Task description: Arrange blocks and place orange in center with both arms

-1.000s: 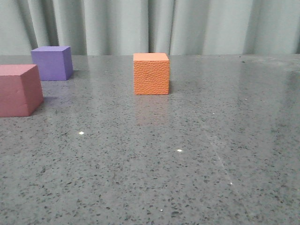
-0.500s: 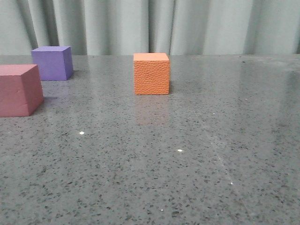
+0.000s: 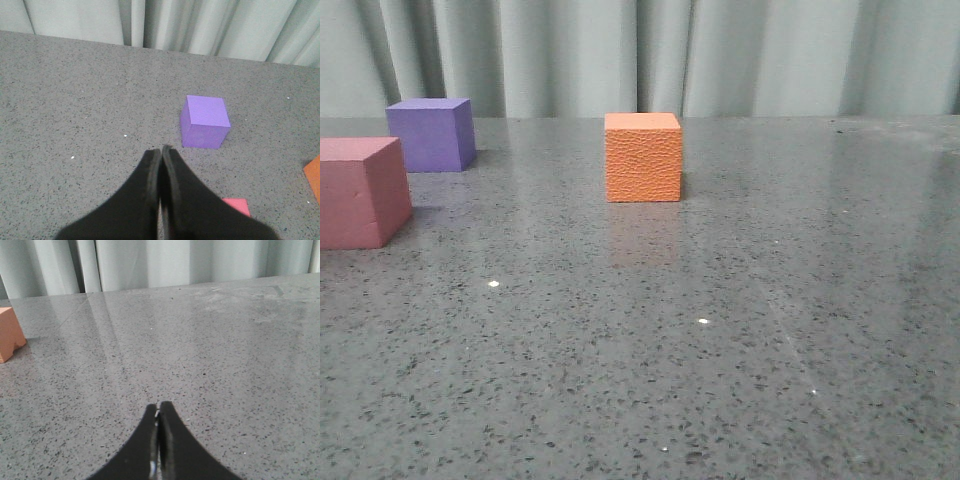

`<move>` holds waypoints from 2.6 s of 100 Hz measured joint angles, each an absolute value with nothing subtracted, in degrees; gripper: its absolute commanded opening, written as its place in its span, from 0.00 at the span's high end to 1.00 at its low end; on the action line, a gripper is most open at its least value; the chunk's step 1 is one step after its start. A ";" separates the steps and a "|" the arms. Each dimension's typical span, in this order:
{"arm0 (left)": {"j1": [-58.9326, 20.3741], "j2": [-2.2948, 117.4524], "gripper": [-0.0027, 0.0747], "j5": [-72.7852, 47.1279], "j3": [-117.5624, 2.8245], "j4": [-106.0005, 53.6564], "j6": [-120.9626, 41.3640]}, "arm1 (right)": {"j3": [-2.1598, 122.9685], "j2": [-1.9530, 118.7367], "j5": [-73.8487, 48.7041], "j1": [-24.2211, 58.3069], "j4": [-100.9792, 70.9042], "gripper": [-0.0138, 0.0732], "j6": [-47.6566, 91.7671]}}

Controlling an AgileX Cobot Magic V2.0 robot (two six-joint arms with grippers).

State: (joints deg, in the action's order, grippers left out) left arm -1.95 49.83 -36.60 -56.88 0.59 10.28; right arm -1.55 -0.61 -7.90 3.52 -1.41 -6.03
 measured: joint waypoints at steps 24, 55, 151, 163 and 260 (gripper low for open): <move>-1.95 53.18 0.90 -35.60 -57.74 0.49 10.20 | -1.55 -0.61 -7.90 3.52 -1.41 0.92 -6.03; -1.95 53.44 0.07 -33.81 -58.04 0.49 10.20 | -1.55 -0.61 -7.90 3.52 -1.41 0.92 -6.03; -39.77 93.26 0.12 -38.22 -86.58 30.29 48.43 | -1.55 -0.61 -7.90 3.52 -1.41 0.92 -6.03; -42.32 99.57 0.12 -41.51 -92.65 32.14 52.24 | -1.55 -0.61 -7.90 3.52 -1.41 0.92 -6.03; -44.84 111.93 0.12 -48.64 -100.60 30.87 56.49 | -1.55 -0.61 -7.90 3.52 -1.41 0.92 -6.03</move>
